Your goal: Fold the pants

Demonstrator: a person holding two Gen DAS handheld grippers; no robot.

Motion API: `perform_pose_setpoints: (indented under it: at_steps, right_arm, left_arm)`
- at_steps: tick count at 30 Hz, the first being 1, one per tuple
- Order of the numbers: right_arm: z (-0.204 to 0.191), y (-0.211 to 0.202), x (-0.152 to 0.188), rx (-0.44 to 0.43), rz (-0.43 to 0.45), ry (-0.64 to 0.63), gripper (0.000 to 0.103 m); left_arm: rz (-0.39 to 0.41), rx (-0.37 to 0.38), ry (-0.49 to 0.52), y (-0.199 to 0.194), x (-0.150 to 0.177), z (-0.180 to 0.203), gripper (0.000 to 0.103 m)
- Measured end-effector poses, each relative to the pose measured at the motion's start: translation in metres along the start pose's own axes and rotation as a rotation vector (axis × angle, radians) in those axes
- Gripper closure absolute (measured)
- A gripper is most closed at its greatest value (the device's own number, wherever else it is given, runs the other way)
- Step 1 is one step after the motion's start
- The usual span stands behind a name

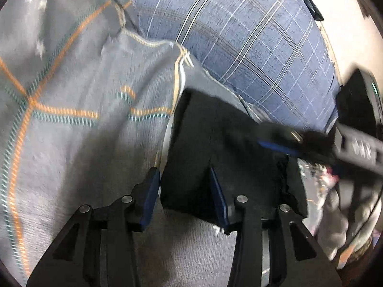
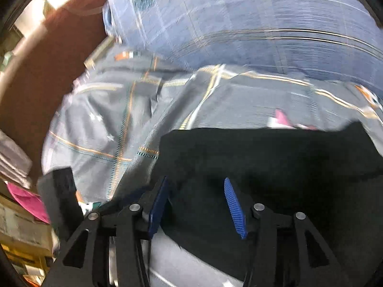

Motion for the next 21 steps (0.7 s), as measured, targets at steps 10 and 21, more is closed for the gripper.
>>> perform_pose_setpoints:
  at_steps: [10,21]
  right_arm:
    - [-0.036,0.079,-0.010,0.382,-0.156,-0.097,0.029]
    - [-0.026,0.058,0.004,0.485,-0.061,-0.174,0.080]
  left_arm:
    - [0.066,0.104,-0.042,-0.004,0.006,-0.001,0.051]
    - [0.064,0.129,-0.023,-0.014,0.007,0.011,0.082]
Point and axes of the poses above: each gripper's, at about its wrist camera, not at the fingertips, and y roughly the way its jaws point, z to its right, x to its underside, the point moved 7 cm from there along y, roughly the way its jaws point, and after that the axes turned 12 degrees about y, right-handed, at the moved point
